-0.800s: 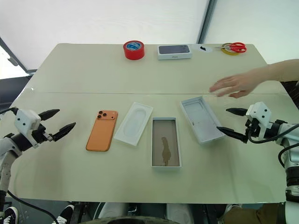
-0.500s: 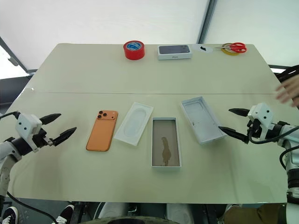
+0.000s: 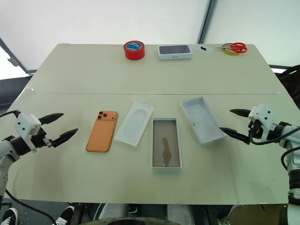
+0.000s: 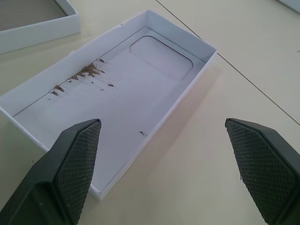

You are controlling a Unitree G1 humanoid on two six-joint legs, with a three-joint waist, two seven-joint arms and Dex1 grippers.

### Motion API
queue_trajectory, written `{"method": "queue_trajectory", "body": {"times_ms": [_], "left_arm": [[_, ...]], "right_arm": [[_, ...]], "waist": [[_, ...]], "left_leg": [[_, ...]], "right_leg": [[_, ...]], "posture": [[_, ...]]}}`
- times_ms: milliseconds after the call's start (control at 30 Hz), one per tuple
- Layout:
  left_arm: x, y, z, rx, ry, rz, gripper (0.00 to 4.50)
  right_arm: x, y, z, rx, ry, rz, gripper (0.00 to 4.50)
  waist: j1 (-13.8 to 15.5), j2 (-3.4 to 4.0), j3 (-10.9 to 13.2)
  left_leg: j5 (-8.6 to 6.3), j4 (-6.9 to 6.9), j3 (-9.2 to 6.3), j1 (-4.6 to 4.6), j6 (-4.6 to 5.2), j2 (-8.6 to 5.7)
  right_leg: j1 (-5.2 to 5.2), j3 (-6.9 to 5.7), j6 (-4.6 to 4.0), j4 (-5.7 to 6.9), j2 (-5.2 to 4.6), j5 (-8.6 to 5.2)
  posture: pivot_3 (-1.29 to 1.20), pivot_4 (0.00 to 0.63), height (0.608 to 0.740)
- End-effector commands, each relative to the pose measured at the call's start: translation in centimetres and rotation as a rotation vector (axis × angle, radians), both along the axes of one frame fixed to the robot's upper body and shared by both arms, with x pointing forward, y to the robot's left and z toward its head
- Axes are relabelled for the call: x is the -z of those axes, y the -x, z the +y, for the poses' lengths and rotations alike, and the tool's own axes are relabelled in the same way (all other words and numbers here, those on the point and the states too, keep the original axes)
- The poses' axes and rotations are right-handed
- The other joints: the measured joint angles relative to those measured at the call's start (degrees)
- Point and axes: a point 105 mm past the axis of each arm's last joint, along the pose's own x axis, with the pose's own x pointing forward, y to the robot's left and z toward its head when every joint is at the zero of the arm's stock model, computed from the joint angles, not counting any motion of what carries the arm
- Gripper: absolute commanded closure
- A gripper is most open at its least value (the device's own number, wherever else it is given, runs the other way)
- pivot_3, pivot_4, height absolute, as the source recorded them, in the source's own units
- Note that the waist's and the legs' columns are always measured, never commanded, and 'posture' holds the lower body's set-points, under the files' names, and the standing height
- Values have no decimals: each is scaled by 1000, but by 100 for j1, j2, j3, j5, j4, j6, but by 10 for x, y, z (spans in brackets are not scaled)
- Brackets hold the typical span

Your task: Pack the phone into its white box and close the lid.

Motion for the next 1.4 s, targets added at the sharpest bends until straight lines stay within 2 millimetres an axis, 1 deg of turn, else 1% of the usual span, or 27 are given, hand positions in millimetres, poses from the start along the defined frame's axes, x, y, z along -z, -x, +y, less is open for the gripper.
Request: {"method": "queue_trajectory", "body": {"times_ms": [33,133,233,300,367,433,500,533,567,600,633,700,767,900,933,1000,1067,1167,1300,1400], "left_arm": [[-10,-1,-5,37,-5,-37,57],[-13,-9,-9,24,-6,-49,57],[-18,-19,-19,27,42,-21,57],[-24,-28,-42,60,110,29,57],[-19,-36,-55,41,131,131,57],[-16,-34,-72,108,149,205,57],[-15,-37,-87,146,173,254,57],[-11,-39,-94,150,238,351,57],[-9,-40,-100,156,288,424,57],[-9,-43,-108,162,300,448,57],[-7,-44,-114,162,338,511,57],[-3,-47,-124,152,309,558,57],[-1,-50,-133,144,321,615,57],[-4,-64,-149,112,357,668,57],[-2,-64,-152,103,360,699,57],[-5,-61,-161,154,400,740,57],[0,-61,-163,143,416,779,57],[12,-64,-161,100,400,807,57],[20,-67,-161,85,375,818,57],[22,-70,-161,69,390,824,57]], "right_arm": [[-19,-3,-2,-3,25,-67,73],[-21,-5,4,-22,17,-72,73],[-28,-8,17,-65,9,-88,73],[-34,-12,37,-125,17,-121,73],[-38,-13,57,-183,21,-138,73],[-42,-12,74,-236,4,-137,73],[-46,-10,94,-294,14,-157,73],[-49,-12,103,-315,35,-185,73],[-51,-12,111,-334,51,-211,73],[-54,-13,119,-351,44,-228,73],[-57,-14,126,-362,31,-239,73],[-58,-14,135,-377,13,-245,73],[-56,-15,137,-378,20,-242,73],[-52,-14,138,-373,14,-233,73],[-51,-14,137,-369,16,-235,73],[-51,-13,135,-366,28,-236,73],[-53,-13,134,-357,29,-245,73],[-55,-14,135,-353,27,-257,73],[-57,-15,132,-339,27,-261,73],[-56,-15,130,-333,32,-260,73]], "waist": [[4,0,0],[16,0,0],[22,0,0],[17,0,0],[16,-1,0],[13,-1,0],[14,-1,0],[16,-1,1],[22,-3,2],[27,-3,2],[32,-3,2],[39,-4,2],[44,-6,3],[56,-10,6],[55,-11,6],[34,-11,6],[22,-11,6],[15,-11,6],[26,-11,6],[34,-10,5]], "left_leg": [[0,0,0,0,0,0],[0,0,0,0,0,0],[0,2,0,0,0,-1],[0,2,0,-1,1,-1],[-1,4,-1,-3,1,-1],[0,6,-2,-3,1,-1],[0,6,-2,-7,1,-1],[0,6,-2,-9,0,-1],[0,8,-2,-9,0,-1],[0,15,-6,-12,0,-1],[0,25,-10,-15,1,-1],[0,35,-13,-18,1,-2],[15,38,-15,-19,-25,-4],[16,39,-17,-22,-25,-8],[16,42,-18,-22,-25,-8],[16,42,-18,-22,-25,-8],[16,41,-18,-22,-25,-8],[17,40,-18,-22,-28,-5],[18,42,-18,-20,-29,-6],[18,43,-18,-18,-29,-6]], "right_leg": [[0,0,0,0,0,0],[0,0,0,0,0,0],[1,0,1,1,0,0],[1,0,1,1,0,0],[0,0,2,3,1,1],[0,0,2,5,3,1],[-3,0,3,5,5,1],[-6,0,3,4,7,1],[-5,0,3,5,7,1],[-5,-1,3,6,9,1],[-4,-4,4,11,9,1],[-2,-5,8,11,10,4],[0,-5,9,10,10,4],[1,-5,10,8,10,4],[1,-5,10,8,10,4],[1,-5,11,8,10,5],[-1,-5,12,8,11,5],[-2,-4,12,8,15,4],[2,-4,12,7,14,4],[5,-4,12,7,13,4]], "posture": [[0,150,740],[0,150,740],[0,150,740],[0,150,740],[0,150,740],[0,150,740],[0,150,740],[0,150,740],[0,150,740],[0,150,740],[0,150,740],[0,150,740],[0,150,740],[0,150,740],[0,150,740],[0,150,740],[0,150,740],[0,150,740],[0,150,740],[0,150,740]]}}
